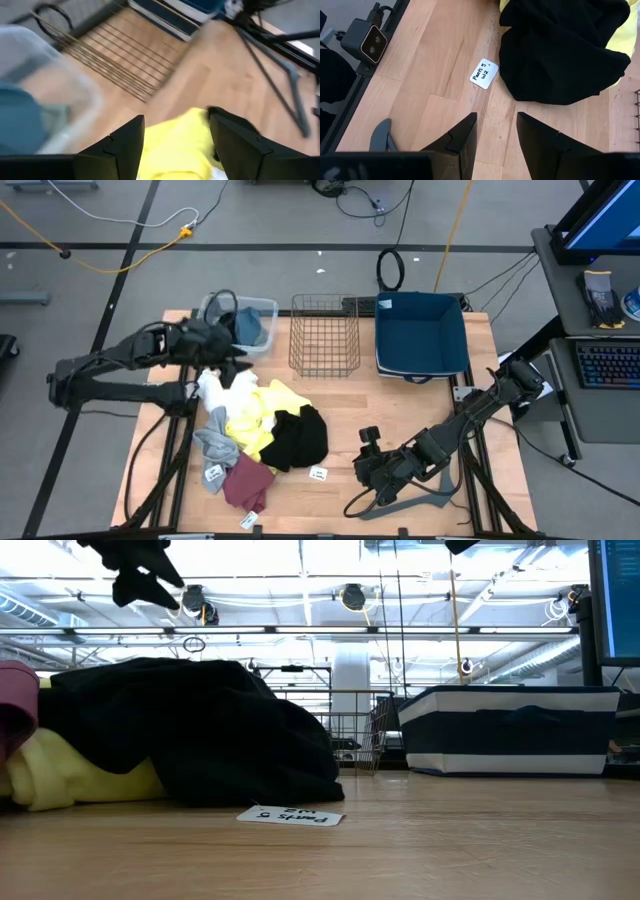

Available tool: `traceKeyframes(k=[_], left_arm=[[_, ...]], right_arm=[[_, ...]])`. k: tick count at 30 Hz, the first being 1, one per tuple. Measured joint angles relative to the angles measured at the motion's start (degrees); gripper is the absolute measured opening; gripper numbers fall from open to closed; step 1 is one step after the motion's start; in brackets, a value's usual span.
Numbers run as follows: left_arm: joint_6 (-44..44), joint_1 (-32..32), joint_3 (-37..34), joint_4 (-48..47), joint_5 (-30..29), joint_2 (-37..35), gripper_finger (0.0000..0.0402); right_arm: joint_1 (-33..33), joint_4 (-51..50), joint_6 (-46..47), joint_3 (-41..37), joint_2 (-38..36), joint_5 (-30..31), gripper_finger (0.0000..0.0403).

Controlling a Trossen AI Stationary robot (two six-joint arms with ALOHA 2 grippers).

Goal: Pick & Place Cloths
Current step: Put the gray boxer into the gold wire basket

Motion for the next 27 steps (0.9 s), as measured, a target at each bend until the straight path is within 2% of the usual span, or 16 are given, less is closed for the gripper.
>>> traceKeyframes(k=[7, 16, 21, 27], left_arm=[[-7.9, -15.7, 0.0, 0.0, -6.2, 3.9, 0.0230], [-19.7, -33.6, 0.0, 0.0, -6.3, 13.2, 0.0229], [-25.6, -41.7, 0.0, -0.9, -5.5, 18.3, 0.0229], [-37.3, -49.7, 0.0, -5.8, -5.5, 22.9, 0.0230]], right_arm=[[0.0, 0.0, 0.0, 0.0, 0.0, 0.0, 0.0130], [0.0, 0.1, 0.0, 0.0, 0.0, 0.0, 0.0130], [0.0, 1.0, 0.0, 0.0, 0.0, 0.0, 0.0130], [0.0, 2.1, 0.0, 0.0, 0.0, 0.0, 0.0130]])
